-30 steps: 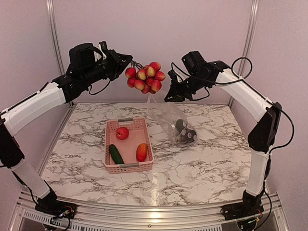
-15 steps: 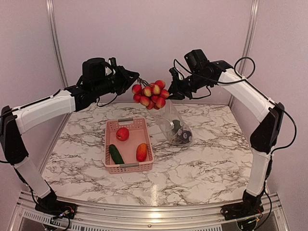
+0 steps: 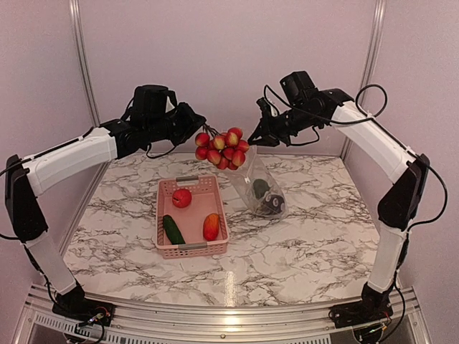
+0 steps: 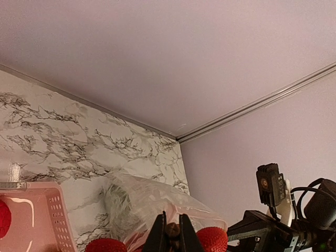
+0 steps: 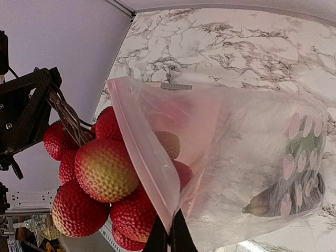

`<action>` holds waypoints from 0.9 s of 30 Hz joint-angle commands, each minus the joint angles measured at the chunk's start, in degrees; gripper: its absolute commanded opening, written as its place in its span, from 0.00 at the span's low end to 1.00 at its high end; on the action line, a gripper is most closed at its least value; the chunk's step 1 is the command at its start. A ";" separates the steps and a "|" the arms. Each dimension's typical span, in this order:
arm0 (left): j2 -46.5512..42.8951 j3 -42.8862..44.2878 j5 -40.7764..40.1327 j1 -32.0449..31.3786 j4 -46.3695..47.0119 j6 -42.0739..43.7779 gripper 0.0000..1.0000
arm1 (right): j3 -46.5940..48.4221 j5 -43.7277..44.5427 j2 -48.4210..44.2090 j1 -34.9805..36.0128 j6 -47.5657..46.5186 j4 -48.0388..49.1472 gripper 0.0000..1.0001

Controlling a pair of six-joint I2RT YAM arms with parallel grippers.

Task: Place the food in the zip-top bag and seal the zipper
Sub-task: Place the fake fruit in the zipper food storage bag.

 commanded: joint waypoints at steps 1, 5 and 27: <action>3.56 6.56 -4.20 -1.38 -10.22 3.88 0.00 | -0.47 0.94 -3.10 -0.25 0.59 1.86 0.00; 7.32 13.39 -5.62 -2.98 -16.62 6.93 0.00 | -0.36 1.19 -3.24 -0.25 0.71 2.00 0.00; 17.83 30.01 -5.79 -9.41 -15.12 28.15 0.00 | 4.44 0.38 0.31 1.94 2.29 0.39 0.00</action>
